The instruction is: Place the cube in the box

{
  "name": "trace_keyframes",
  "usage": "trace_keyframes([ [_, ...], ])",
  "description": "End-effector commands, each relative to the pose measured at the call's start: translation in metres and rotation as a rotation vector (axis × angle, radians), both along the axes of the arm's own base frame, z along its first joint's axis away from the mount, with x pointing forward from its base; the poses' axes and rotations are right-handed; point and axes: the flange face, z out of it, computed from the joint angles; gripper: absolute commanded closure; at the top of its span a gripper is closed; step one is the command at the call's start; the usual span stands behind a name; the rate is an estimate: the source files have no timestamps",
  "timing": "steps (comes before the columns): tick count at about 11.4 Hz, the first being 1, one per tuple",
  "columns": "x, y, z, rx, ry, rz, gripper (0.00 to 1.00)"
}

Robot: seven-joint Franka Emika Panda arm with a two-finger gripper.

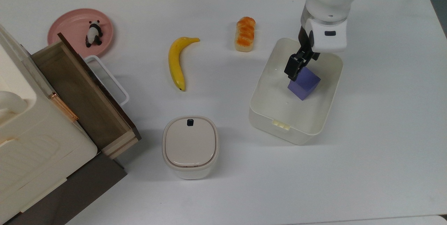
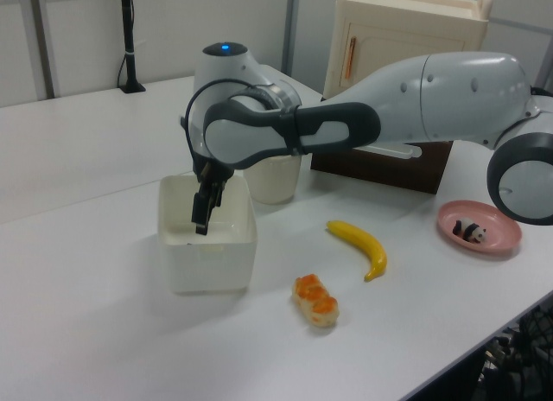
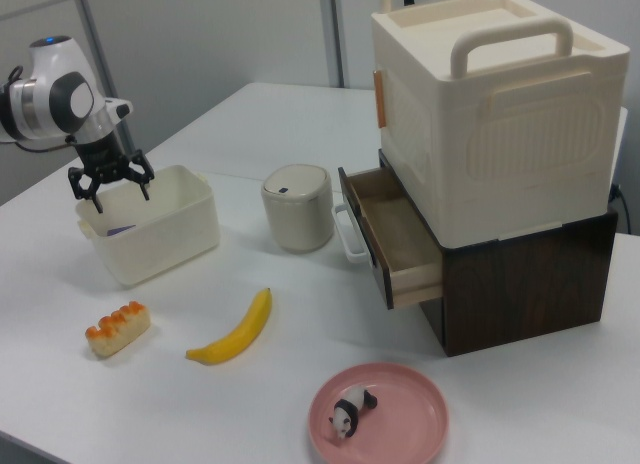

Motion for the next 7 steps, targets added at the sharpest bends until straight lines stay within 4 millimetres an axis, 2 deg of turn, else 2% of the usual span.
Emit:
trace_keyframes([
  [1, -0.015, -0.051, 0.080, 0.001, -0.012, -0.093, 0.00],
  [2, -0.022, -0.079, 0.097, -0.016, 0.035, -0.188, 0.00],
  [4, -0.027, -0.137, 0.124, -0.024, 0.076, -0.489, 0.00],
  [5, -0.028, -0.174, 0.138, -0.015, 0.074, -0.638, 0.00],
  [7, -0.033, -0.246, 0.159, -0.007, 0.084, -0.816, 0.00],
])
